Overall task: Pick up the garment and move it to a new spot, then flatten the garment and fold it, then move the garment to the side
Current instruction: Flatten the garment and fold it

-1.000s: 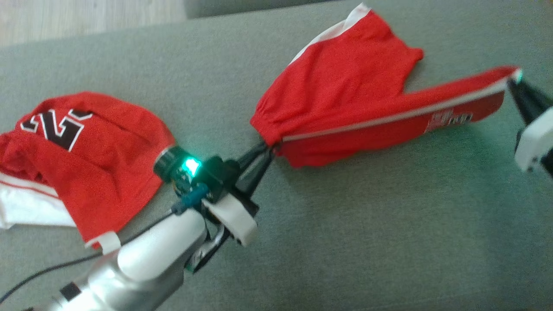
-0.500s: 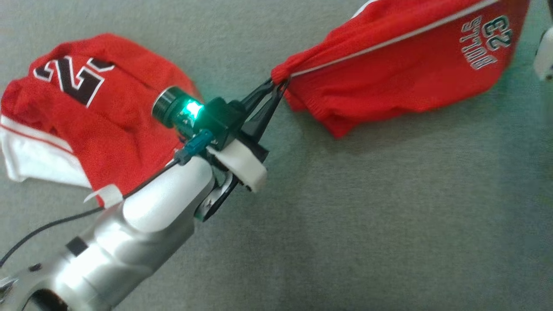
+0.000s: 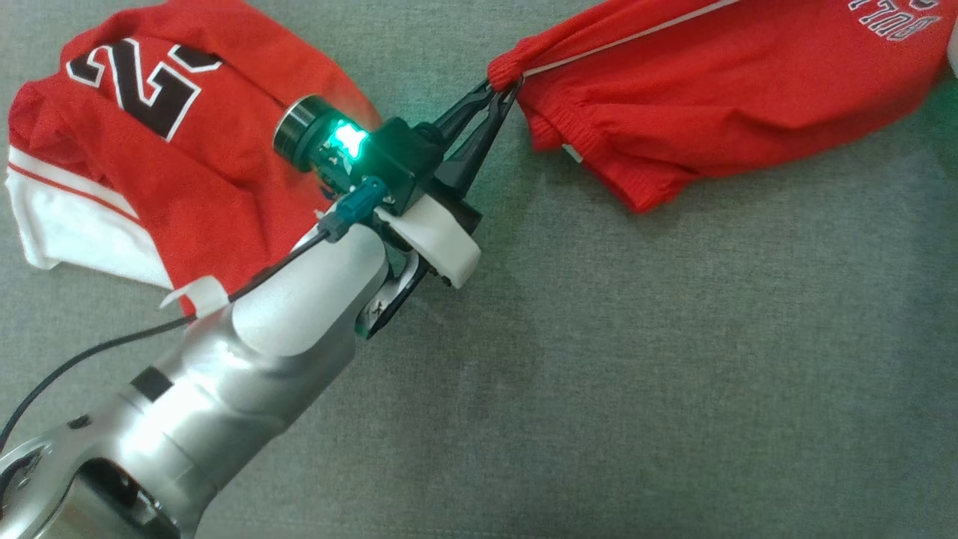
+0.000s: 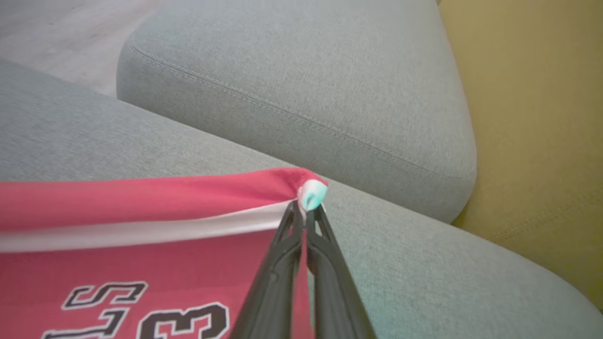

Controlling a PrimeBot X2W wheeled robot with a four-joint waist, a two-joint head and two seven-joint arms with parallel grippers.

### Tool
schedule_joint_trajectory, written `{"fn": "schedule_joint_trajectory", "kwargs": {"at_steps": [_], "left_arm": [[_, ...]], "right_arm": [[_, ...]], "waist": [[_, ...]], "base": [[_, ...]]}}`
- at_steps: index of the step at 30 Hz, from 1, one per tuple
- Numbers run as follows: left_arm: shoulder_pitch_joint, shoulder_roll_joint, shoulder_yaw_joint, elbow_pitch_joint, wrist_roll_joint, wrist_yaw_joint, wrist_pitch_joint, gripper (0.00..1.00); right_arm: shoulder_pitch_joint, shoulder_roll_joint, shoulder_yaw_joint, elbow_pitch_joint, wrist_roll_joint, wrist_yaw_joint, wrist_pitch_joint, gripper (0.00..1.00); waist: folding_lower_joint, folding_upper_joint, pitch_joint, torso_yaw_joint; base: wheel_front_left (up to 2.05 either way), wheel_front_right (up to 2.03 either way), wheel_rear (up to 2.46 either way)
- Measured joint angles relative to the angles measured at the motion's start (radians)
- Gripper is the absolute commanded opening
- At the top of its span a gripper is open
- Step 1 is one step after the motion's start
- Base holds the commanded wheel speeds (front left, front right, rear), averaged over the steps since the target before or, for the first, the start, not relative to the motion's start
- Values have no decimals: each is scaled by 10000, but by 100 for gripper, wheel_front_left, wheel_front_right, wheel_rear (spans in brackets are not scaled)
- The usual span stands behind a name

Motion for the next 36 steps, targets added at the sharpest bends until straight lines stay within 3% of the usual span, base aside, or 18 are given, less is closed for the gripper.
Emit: {"fn": "schedule_joint_trajectory", "kwargs": {"at_steps": [1,2,3,4,5,6,7,17,23,28,36], "left_arm": [[-12,-23,-10,48,0,-35,0,0],[-19,-56,-19,107,0,-42,-2,0],[-31,-84,-36,151,2,-44,-4,15],[-43,-119,-50,190,2,-46,-40,49],[-51,-136,-52,240,2,-44,-81,49],[-55,-128,-50,320,2,-44,-88,87],[-53,-115,-52,391,2,-42,-90,100],[57,33,40,525,13,174,-343,100],[579,330,604,437,-94,639,-447,100],[1322,671,1392,-121,-217,1239,-541,100],[3454,989,3085,-1801,165,2090,-581,100]], "right_arm": [[-39,17,38,165,2,0,-63,11],[-76,35,59,307,2,0,-138,95],[-120,54,58,433,2,0,-253,100],[-168,81,56,568,2,0,-314,100],[-206,94,13,704,6,-2,-412,100],[-244,96,-36,819,12,-2,-541,100],[-279,102,-117,918,61,-2,-696,100],[-341,244,-228,1814,382,-2,-1522,100],[139,518,-579,1787,1007,-4,-2615,100],[1254,917,-897,913,1850,-4,-3476,100],[3820,1743,-2109,-1695,2303,-4,-3776,100]], "waist": [[0,0,33,24],[0,0,58,41],[0,0,73,50],[0,0,75,52],[0,0,69,51],[-1,0,53,45],[-1,0,25,34],[-2,0,-588,-166],[-3,1,-1353,-403],[-4,1,-2136,-674],[-5,1,-3332,-1189]], "base": [[0,0,0],[0,0,0],[0,0,0],[0,0,0],[0,0,0],[0,0,0],[0,0,0],[0,0,0],[0,0,0],[0,0,0],[0,0,0]]}}
